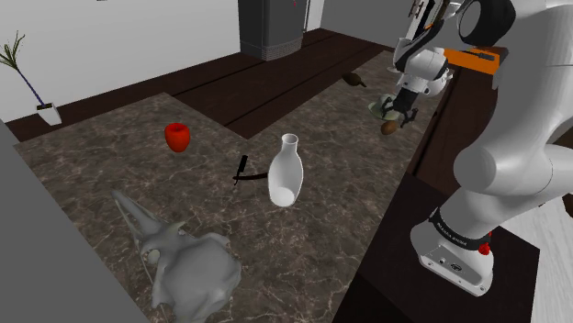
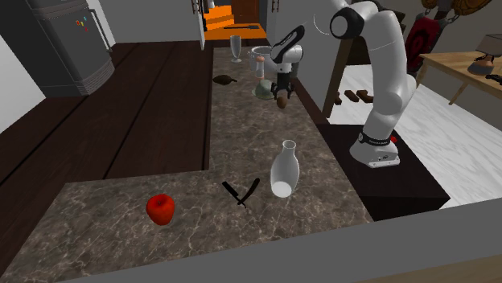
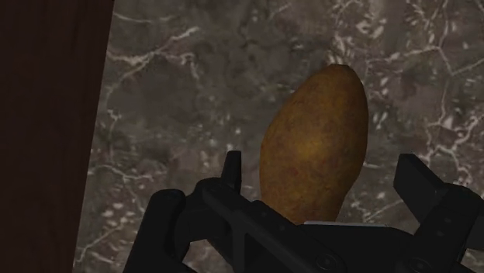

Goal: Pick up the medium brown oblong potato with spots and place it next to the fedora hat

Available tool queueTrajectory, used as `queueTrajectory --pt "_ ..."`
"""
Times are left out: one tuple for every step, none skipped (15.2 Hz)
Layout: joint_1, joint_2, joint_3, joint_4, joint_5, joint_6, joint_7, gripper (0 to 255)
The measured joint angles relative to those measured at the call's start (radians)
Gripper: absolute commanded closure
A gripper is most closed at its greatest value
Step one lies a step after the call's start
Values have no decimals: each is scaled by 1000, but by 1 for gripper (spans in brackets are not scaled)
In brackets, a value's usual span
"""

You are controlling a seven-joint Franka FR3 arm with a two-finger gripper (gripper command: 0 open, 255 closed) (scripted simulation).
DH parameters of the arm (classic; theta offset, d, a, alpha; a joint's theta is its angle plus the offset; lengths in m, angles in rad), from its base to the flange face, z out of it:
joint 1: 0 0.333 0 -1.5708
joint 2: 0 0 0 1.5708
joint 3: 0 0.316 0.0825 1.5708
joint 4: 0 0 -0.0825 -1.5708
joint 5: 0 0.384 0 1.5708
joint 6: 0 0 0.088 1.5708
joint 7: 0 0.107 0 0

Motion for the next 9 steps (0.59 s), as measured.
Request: queueTrajectory --pt "-3 -7 -4 23 -7 -29 6 0" --pt "-4 -20 -8 33 -13 -51 10 0" --pt "-6 -22 -10 43 -16 -64 11 0" --pt "-6 -24 -11 46 -17 -68 12 0" --pt "-7 -25 -11 47 -18 -71 12 0" --pt "-7 -26 -11 47 -18 -72 12 0" --pt "-7 -26 -12 47 -18 -72 12 0" --pt "-7 -27 -12 46 -19 -73 12 0" --pt "-7 -27 -12 46 -19 -73 12 0"
